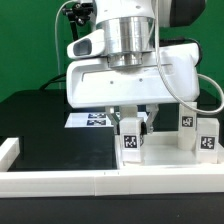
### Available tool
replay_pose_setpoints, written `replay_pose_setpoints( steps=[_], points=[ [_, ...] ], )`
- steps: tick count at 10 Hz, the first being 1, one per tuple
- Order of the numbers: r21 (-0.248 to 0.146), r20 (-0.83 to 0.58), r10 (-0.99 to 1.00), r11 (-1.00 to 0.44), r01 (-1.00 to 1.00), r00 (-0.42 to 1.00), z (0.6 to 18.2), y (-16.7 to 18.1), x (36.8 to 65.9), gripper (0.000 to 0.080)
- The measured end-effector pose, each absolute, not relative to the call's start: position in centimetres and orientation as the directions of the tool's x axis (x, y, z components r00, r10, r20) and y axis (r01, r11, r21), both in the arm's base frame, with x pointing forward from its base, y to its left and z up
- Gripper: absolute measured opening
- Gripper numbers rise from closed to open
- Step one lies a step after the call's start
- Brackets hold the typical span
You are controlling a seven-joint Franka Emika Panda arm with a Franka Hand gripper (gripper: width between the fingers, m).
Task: Assemble square table
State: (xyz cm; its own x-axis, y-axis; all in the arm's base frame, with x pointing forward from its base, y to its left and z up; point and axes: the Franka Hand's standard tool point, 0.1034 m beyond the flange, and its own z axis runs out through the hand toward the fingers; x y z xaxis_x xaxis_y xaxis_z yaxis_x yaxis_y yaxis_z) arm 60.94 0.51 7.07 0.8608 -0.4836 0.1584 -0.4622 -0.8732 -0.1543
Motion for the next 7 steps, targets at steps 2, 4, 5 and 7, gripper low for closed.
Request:
replay_pose_setpoints(
  steps=[2, 4, 5, 7],
  points=[
    [-0.194, 0.122, -0.647, -0.759, -0.621, 0.753, 7.06, 0.47, 60.95, 0.0291],
    [-0.211, 0.092, -0.752, -0.655, -0.725, 0.653, 7.05, 0.51, 60.93, 0.0291],
    [-0.219, 0.077, -0.791, -0.608, -0.763, 0.607, 7.05, 0.49, 60.93, 0.0291],
    [-0.225, 0.066, -0.813, -0.577, -0.785, 0.578, 7.05, 0.52, 60.92, 0.0291]
  ],
)
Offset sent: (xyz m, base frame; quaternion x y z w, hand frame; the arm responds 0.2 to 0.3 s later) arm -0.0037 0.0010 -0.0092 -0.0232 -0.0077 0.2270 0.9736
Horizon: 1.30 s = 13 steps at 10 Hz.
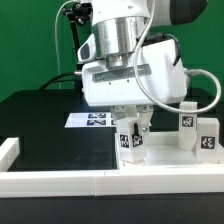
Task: Assemble square table
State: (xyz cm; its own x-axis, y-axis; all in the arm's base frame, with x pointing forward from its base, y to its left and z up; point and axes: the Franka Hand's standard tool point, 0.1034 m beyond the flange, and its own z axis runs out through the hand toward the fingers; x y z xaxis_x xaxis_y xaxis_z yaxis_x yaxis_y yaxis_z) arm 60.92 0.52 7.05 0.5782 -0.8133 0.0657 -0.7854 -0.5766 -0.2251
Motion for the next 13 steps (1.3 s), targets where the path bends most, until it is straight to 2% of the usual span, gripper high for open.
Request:
replay_pose_setpoints(
  steps=[1, 2, 3, 4, 6, 8, 10, 13],
  points=[
    [-0.219, 0.071, -0.787, -0.612, -0.76, 0.613, 7.0, 0.57, 60.87, 0.0374],
    [-0.211, 0.064, -0.763, -0.64, -0.739, 0.643, 7.09, 0.76, 60.98, 0.0374],
    [-0.203, 0.077, -0.708, -0.7, -0.684, 0.702, 7.2, 0.85, 61.19, 0.0557],
    [-0.188, 0.103, -0.615, -0.784, -0.592, 0.782, 7.2, 0.91, 61.21, 0.063],
    [-0.161, 0.133, -0.464, -0.882, -0.443, 0.876, 7.21, 1.13, 61.22, 0.0644],
    [-0.103, 0.154, -0.213, -0.975, -0.198, 0.965, 7.19, 1.24, 61.15, 0.0648],
    [-0.056, 0.16, -0.024, -0.998, -0.015, 0.987, 7.25, 1.19, 61.14, 0.0648],
    [-0.011, 0.168, 0.185, -0.982, 0.19, 0.968, 7.24, 1.21, 61.09, 0.0648]
  ],
)
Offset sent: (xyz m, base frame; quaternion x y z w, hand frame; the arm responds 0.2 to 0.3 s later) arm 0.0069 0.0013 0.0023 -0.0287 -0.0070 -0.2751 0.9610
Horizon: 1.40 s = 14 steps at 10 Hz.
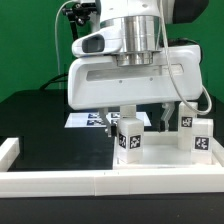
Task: Assemble square table
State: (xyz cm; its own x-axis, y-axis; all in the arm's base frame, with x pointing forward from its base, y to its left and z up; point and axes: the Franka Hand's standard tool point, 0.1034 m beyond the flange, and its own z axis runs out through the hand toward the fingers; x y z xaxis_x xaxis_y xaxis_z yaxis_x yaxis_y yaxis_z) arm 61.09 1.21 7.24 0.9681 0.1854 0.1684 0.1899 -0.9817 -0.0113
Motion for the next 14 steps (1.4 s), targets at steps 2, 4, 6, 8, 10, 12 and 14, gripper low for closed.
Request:
replay_pose_setpoints(
  steps=[2, 4, 6, 8, 10, 12, 14],
  points=[
    [0.014, 0.166, 0.323, -0.945, 0.326, 0.932, 7.12, 0.72, 61.05, 0.0648],
    [0.023, 0.165, 0.377, -0.925, 0.378, 0.912, 7.11, 0.65, 61.05, 0.0643],
    [0.023, 0.165, 0.375, -0.926, 0.377, 0.912, 7.1, 0.63, 61.05, 0.0296],
    [0.022, 0.165, 0.37, -0.928, 0.372, 0.914, 7.1, 0.63, 61.05, 0.0289],
    [0.018, 0.165, 0.35, -0.936, 0.352, 0.922, 7.09, 0.63, 61.05, 0.0289],
    [-0.019, 0.166, 0.189, -0.981, 0.195, 0.968, 7.12, 0.71, 61.08, 0.0289],
    [-0.049, 0.165, -0.06, -0.997, -0.053, 0.984, 7.16, 0.76, 61.1, 0.029]
  ],
)
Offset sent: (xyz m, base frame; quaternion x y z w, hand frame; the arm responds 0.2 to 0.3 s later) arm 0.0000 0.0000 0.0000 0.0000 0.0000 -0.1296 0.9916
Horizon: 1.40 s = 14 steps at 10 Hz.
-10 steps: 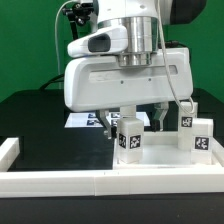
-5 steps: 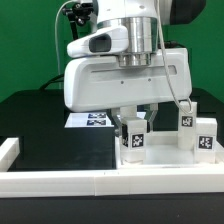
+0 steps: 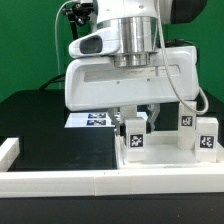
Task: Assemble square table
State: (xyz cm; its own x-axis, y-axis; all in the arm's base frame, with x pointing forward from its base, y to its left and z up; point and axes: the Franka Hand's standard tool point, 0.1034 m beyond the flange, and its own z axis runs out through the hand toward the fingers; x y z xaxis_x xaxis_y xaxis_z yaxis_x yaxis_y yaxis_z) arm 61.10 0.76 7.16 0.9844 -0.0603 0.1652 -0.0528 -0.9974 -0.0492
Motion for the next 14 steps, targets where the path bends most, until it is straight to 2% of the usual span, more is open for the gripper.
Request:
replay_pose_setpoints(
  steps=[2, 4, 8, 9, 10, 12, 14],
  points=[
    [-0.096, 0.146, -0.303, -0.952, -0.291, 0.942, 7.13, 0.57, 61.03, 0.029],
    [-0.137, 0.112, -0.537, -0.842, -0.522, 0.836, 7.0, 0.54, 60.97, 0.029],
    [-0.168, 0.062, -0.759, -0.648, -0.743, 0.648, 6.91, 0.61, 60.92, 0.0291],
    [-0.169, 0.062, -0.757, -0.65, -0.741, 0.651, 6.91, 0.62, 60.92, 0.0375],
    [-0.165, 0.068, -0.727, -0.684, -0.711, 0.683, 6.9, 0.67, 60.91, 0.0375],
    [-0.157, 0.076, -0.67, -0.739, -0.655, 0.738, 6.96, 1.14, 60.99, 0.0617],
    [-0.135, 0.105, -0.503, -0.862, -0.489, 0.858, 6.97, 1.17, 60.99, 0.0643]
  ],
)
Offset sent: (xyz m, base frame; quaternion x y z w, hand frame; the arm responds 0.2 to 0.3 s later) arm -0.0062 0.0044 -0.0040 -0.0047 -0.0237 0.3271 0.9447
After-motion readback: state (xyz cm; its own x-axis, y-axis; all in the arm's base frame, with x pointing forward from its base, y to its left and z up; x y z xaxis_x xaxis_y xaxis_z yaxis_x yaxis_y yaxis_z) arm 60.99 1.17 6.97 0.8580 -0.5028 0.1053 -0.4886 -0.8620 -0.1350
